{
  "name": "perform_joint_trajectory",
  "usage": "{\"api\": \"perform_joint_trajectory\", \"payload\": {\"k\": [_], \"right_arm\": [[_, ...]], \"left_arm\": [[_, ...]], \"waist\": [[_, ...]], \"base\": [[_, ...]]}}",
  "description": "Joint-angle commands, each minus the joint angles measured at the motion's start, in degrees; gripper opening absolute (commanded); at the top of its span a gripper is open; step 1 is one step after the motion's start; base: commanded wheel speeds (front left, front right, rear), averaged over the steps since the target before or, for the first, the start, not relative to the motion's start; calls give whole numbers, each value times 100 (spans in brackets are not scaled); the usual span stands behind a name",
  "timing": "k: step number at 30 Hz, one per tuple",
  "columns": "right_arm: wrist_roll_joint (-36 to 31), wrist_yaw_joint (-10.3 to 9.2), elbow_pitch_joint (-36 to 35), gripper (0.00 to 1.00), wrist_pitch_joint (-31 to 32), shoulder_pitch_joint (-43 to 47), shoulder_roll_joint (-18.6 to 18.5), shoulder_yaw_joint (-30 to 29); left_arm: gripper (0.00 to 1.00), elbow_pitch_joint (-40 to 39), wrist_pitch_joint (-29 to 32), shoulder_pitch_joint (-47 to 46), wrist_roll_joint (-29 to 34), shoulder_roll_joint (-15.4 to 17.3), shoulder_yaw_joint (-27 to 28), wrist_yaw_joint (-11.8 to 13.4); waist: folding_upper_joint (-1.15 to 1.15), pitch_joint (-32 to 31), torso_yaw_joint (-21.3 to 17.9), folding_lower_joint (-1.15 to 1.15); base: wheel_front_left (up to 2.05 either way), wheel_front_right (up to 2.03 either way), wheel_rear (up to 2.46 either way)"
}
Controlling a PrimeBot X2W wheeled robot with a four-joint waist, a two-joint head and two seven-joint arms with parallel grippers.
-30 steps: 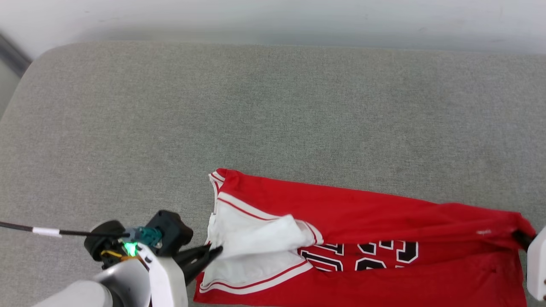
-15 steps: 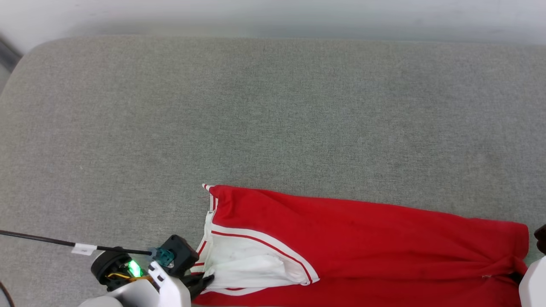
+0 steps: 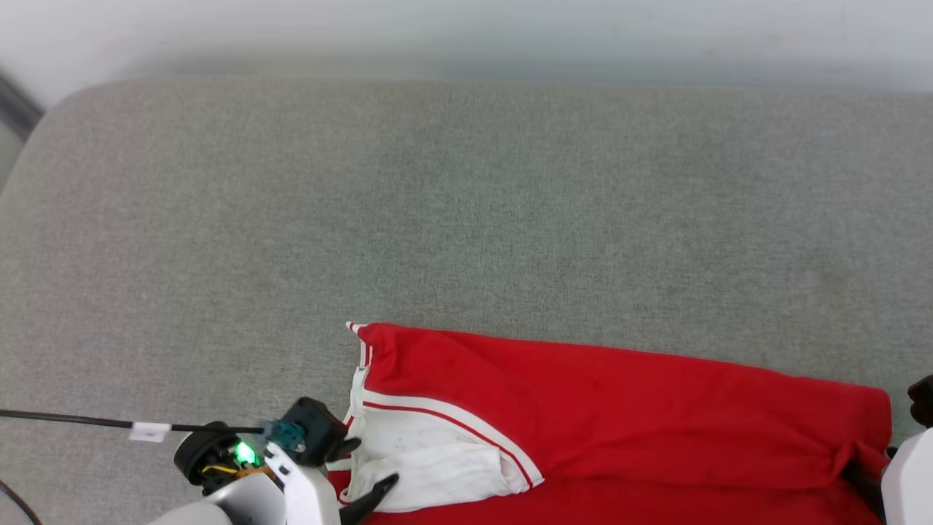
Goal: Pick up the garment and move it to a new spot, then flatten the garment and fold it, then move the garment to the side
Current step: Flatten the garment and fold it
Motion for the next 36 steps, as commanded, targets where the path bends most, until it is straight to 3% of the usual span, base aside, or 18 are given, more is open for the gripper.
{"api": "perform_joint_trajectory", "payload": {"k": [1, 6, 11, 17, 22, 25, 28, 36], "right_arm": [[64, 4, -46, 100, -10, -73, 2, -16], [403, 4, -432, 100, 202, -106, 96, -345], [636, 4, -932, 100, 505, -134, 393, -971], [363, 4, -1247, 100, 841, 18, 906, -1664], [6, 4, -1208, 100, 1008, 200, 1554, -2153], [-95, 4, -1114, 100, 1045, 229, 2046, -2472], [-219, 4, -881, 100, 883, 183, 2410, -2733], [-338, 4, 74, 100, 286, -60, 2835, -3156]], "left_arm": [[100, -25, -130, 61, -67, -25, 80, 35], [100, -181, -720, 48, -152, -27, 470, 266], [100, -264, -1522, 204, -210, -69, 974, 717], [100, -113, -2690, 543, -157, -217, 1567, 1278], [100, -290, -2933, 933, 85, -626, 2489, 1510], [100, -486, -2932, 1378, 622, -1003, 3241, 1519], [100, -716, -2934, 1715, 1261, -1421, 3946, 1349], [100, -967, -2930, 2194, 2626, -2349, 5062, 447]], "waist": [[0, -142, -19, 0], [0, -397, -14, 0], [0, -562, 15, 0], [0, -617, 75, 0], [0, -614, 149, 0], [0, -578, 190, 0], [0, -504, 222, 0], [0, -269, 338, 0]], "base": [[0, 0, 0], [0, 0, 0], [0, 0, 0], [0, 0, 0], [0, 0, 0], [0, 0, 0], [0, 0, 0], [0, 0, 0]]}}
